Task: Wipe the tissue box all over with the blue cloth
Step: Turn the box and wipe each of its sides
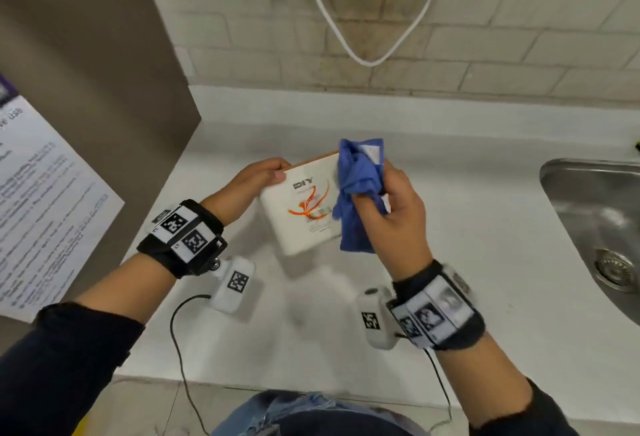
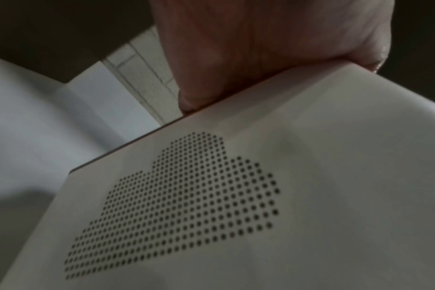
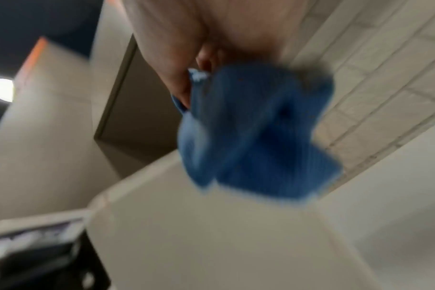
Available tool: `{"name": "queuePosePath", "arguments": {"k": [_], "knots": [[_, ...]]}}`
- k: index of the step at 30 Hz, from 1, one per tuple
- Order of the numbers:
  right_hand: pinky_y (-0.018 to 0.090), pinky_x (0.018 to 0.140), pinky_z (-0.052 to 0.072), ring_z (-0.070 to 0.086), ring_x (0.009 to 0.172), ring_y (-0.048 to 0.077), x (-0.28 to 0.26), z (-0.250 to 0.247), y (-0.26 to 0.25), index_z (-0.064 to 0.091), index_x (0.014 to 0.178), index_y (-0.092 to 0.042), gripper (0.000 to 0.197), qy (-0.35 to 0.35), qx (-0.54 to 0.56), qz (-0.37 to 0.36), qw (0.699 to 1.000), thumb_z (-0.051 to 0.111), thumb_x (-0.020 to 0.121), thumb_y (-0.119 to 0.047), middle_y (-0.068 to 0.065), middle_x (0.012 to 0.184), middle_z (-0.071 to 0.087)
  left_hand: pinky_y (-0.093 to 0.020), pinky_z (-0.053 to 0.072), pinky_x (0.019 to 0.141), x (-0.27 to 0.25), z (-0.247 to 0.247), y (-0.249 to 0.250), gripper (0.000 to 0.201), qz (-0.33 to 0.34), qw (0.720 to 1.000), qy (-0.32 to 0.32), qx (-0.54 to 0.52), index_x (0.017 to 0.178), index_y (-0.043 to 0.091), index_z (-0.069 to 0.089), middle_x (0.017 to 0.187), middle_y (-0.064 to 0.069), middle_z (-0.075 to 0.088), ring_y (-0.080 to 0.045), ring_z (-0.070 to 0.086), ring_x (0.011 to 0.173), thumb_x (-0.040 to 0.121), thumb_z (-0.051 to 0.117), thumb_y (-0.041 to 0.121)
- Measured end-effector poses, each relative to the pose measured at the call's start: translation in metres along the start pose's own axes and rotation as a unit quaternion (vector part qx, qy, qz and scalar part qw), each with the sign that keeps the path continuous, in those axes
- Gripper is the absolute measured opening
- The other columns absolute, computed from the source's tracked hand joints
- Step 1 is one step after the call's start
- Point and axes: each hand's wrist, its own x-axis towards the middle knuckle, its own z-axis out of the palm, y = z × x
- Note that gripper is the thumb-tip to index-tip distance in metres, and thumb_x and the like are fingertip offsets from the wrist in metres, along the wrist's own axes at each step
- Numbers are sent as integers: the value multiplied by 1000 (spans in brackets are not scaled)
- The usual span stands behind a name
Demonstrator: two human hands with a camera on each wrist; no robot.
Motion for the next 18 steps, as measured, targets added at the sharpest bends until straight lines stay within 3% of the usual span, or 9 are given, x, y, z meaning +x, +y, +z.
{"name": "queuePosePath", "arguments": {"k": [3, 6, 9, 12, 14, 16, 18], "knots": [[9, 69, 37, 49, 81, 8, 6, 36, 8, 55, 96, -2, 22, 12, -95, -40, 995, 46, 84, -19, 3, 88, 57, -24, 42, 66, 9, -7, -3, 44, 0, 999, -22, -39, 91, 16, 57, 84, -1, 62, -14, 57, 75, 59, 51, 47], [15, 63, 39, 51, 79, 15, 11, 51, 8, 54, 106, -12, 23, 1, -168, -53, 984, 44, 86, -17, -2, 91, 56, -29, 39, 69, 16, -13, 0, 59, -8, 996, -39, -75, 100, 8, 51, 97, -17, 53, -24, 51, 85, 55, 49, 47], [12, 59, 33, 50, 78, 17, 17, 59, 3, 55, 102, -9, 26, -8, -210, -75, 975, 39, 84, -20, -6, 89, 52, -29, 38, 68, 21, -15, 2, 55, -20, 994, -44, -98, 103, 5, 48, 98, -18, 50, -25, 47, 86, 60, 50, 41], [22, 60, 33, 52, 78, 20, 18, 67, 2, 58, 97, -6, 32, -33, -218, -97, 970, 37, 82, -23, 6, 84, 62, -25, 39, 66, 25, -18, 0, 31, -27, 993, -48, -106, 89, 8, 49, 87, -13, 51, -20, 48, 78, 72, 40, 33], [17, 66, 30, 49, 74, 16, 15, 68, 2, 59, 92, -6, 31, -58, -211, -121, 968, 37, 80, -24, 9, 77, 63, -29, 40, 74, 26, -23, -3, 41, -20, 991, -73, -111, 89, 1, 50, 88, -12, 53, -18, 51, 80, 75, 41, 39], [13, 70, 30, 49, 71, 14, 14, 66, 1, 59, 85, -6, 26, -97, -200, -146, 964, 40, 79, -23, 8, 70, 63, -39, 39, 86, 28, -28, -8, 61, -23, 990, -93, -107, 104, -5, 49, 102, -16, 56, -24, 53, 92, 73, 43, 48], [20, 65, 36, 49, 70, 14, 16, 64, 2, 57, 81, -9, 20, -147, -196, -178, 953, 44, 79, -23, 4, 66, 60, -43, 37, 90, 28, -30, -8, 60, -24, 989, -98, -108, 106, 1, 50, 107, -15, 56, -25, 53, 97, 72, 44, 50]]}}
